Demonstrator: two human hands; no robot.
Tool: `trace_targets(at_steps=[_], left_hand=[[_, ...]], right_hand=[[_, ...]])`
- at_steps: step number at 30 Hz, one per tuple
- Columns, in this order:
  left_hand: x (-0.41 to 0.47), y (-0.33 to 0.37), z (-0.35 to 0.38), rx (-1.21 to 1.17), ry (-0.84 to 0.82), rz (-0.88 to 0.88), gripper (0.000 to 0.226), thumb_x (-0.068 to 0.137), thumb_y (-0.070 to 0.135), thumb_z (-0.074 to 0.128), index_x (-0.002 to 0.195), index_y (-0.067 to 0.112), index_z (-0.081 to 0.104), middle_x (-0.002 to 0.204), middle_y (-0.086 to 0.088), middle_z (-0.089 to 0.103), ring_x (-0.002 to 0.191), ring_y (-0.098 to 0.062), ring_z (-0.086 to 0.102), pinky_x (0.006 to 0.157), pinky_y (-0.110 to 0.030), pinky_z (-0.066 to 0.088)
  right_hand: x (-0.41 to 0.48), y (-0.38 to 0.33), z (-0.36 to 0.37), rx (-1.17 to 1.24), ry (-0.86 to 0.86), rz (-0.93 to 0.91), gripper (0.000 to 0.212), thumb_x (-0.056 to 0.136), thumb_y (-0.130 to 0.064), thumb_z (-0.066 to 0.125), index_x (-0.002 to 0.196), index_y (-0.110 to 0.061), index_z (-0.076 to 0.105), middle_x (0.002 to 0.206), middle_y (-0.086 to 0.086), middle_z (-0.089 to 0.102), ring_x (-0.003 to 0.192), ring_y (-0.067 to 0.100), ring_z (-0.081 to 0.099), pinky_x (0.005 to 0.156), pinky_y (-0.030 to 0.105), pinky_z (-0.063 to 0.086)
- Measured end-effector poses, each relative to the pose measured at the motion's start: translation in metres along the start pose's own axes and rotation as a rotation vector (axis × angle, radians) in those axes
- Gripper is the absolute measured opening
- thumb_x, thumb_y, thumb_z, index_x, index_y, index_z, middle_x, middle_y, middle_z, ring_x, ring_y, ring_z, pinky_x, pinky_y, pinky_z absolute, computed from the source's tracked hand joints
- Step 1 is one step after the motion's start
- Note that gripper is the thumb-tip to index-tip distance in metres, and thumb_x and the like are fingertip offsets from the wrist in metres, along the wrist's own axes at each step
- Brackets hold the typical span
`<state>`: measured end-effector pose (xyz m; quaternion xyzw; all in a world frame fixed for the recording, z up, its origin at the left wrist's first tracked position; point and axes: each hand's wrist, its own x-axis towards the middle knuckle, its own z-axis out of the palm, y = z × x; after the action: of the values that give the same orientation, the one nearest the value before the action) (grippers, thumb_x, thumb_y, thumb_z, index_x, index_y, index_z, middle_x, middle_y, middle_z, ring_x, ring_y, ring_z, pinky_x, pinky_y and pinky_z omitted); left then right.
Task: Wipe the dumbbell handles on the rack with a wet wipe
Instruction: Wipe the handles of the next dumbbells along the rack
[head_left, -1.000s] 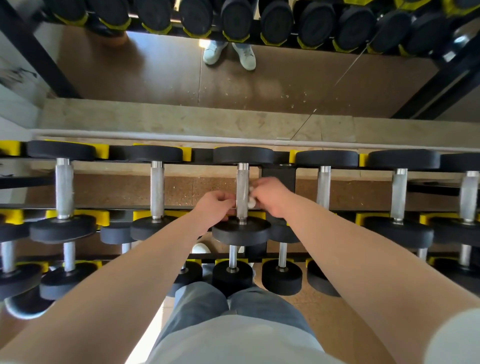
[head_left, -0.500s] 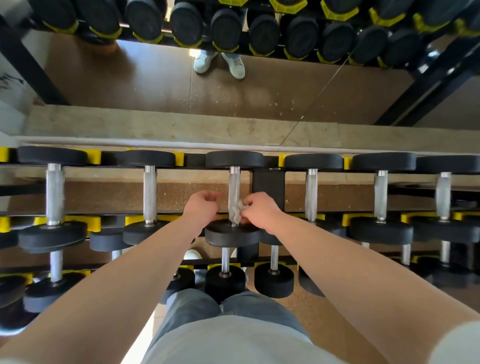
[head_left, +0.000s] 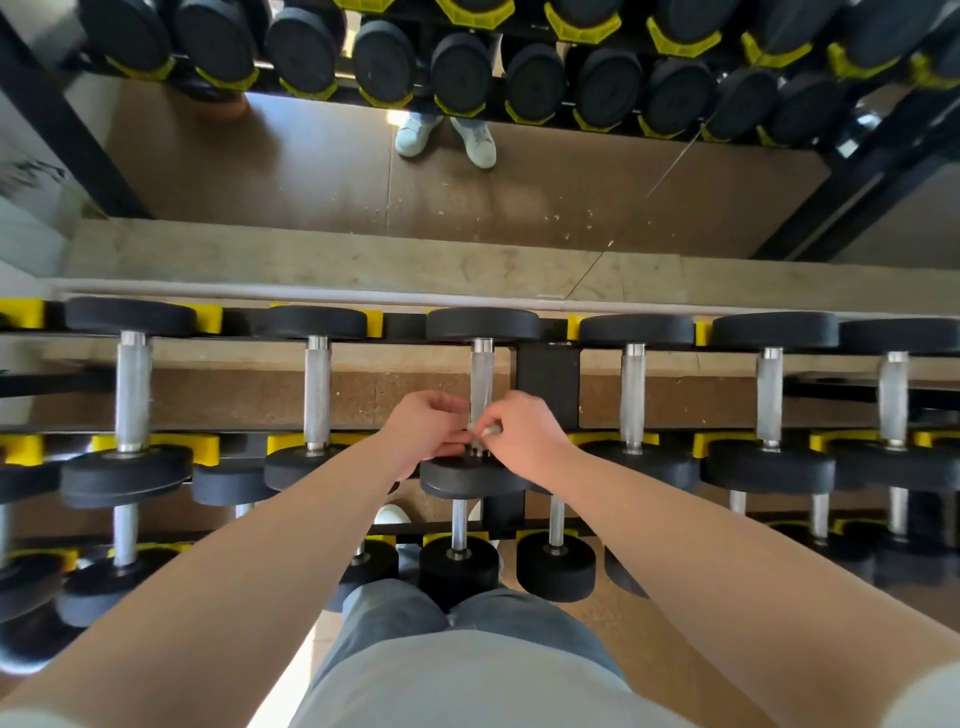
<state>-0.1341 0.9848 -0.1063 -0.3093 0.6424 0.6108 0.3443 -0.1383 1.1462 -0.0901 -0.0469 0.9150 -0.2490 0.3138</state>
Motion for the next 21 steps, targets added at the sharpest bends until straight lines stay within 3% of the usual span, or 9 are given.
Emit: trace_targets(at_steps=[2,5,7,10,13,15,18,21], left_hand=[[0.000,0.000,-0.001,-0.004,-0.003,0.007,0.017,0.096,0.009,0.068,0.112,0.014,0.065,0.103,-0.010,0.075,0.090,-0.019,0.076,0.080,-0.034,0.064],[0.000,0.004,0.000,0.014,-0.012,0.013,0.013,0.097,0.008,0.066,0.107,0.016,0.066,0.102,-0.008,0.075,0.092,-0.017,0.075,0.079,-0.031,0.063],[0.000,0.007,0.000,0.007,-0.018,0.021,0.012,0.098,0.008,0.065,0.104,0.019,0.064,0.102,-0.009,0.075,0.092,-0.017,0.075,0.079,-0.031,0.064],[0.002,0.007,-0.001,-0.044,-0.025,0.016,0.014,0.099,0.008,0.064,0.109,0.016,0.064,0.102,-0.010,0.075,0.092,-0.020,0.076,0.077,-0.032,0.064],[0.002,0.003,-0.003,-0.051,-0.089,-0.041,0.022,0.097,0.006,0.066,0.118,0.012,0.063,0.109,-0.013,0.073,0.093,-0.023,0.076,0.074,-0.030,0.063],[0.002,-0.001,-0.004,-0.020,-0.107,-0.062,0.025,0.096,0.004,0.066,0.120,0.011,0.063,0.112,-0.014,0.071,0.092,-0.021,0.076,0.071,-0.027,0.063],[0.003,-0.002,-0.006,-0.001,-0.091,-0.058,0.022,0.098,0.003,0.064,0.119,0.010,0.064,0.113,-0.013,0.069,0.094,-0.020,0.074,0.074,-0.027,0.063],[0.004,-0.002,-0.010,0.013,-0.079,-0.034,0.023,0.098,0.002,0.063,0.119,0.012,0.064,0.114,-0.011,0.067,0.099,-0.020,0.073,0.081,-0.029,0.063]], right_hand=[[0.009,-0.005,-0.003,0.145,0.133,0.042,0.015,0.097,-0.014,0.064,0.104,-0.023,0.074,0.116,-0.002,0.059,0.100,0.010,0.058,0.073,0.012,0.040],[0.031,-0.014,-0.011,0.333,0.376,0.099,0.021,0.096,-0.015,0.068,0.115,-0.022,0.072,0.118,-0.001,0.064,0.104,0.014,0.062,0.089,0.026,0.053],[0.034,-0.017,-0.013,0.309,0.425,0.090,0.023,0.096,-0.017,0.068,0.118,-0.020,0.074,0.118,0.000,0.064,0.103,0.014,0.062,0.095,0.030,0.053],[0.018,-0.013,-0.008,0.131,0.298,0.001,0.021,0.098,-0.019,0.066,0.117,-0.020,0.076,0.114,0.001,0.061,0.100,0.013,0.059,0.090,0.025,0.050],[-0.004,-0.005,0.000,-0.149,-0.013,-0.077,0.022,0.099,-0.021,0.065,0.117,-0.022,0.077,0.117,0.004,0.062,0.108,0.021,0.061,0.097,0.031,0.052],[-0.004,-0.003,0.000,-0.204,-0.068,-0.088,0.024,0.098,-0.018,0.064,0.118,-0.022,0.077,0.118,0.004,0.062,0.108,0.021,0.060,0.099,0.033,0.052],[0.012,-0.014,-0.010,0.010,0.181,-0.010,0.021,0.100,-0.016,0.061,0.115,-0.020,0.076,0.119,0.003,0.062,0.102,0.013,0.059,0.090,0.024,0.047],[0.030,-0.023,-0.022,0.274,0.396,0.157,0.026,0.100,-0.010,0.058,0.118,-0.018,0.075,0.122,0.002,0.067,0.102,0.012,0.060,0.092,0.024,0.049]])
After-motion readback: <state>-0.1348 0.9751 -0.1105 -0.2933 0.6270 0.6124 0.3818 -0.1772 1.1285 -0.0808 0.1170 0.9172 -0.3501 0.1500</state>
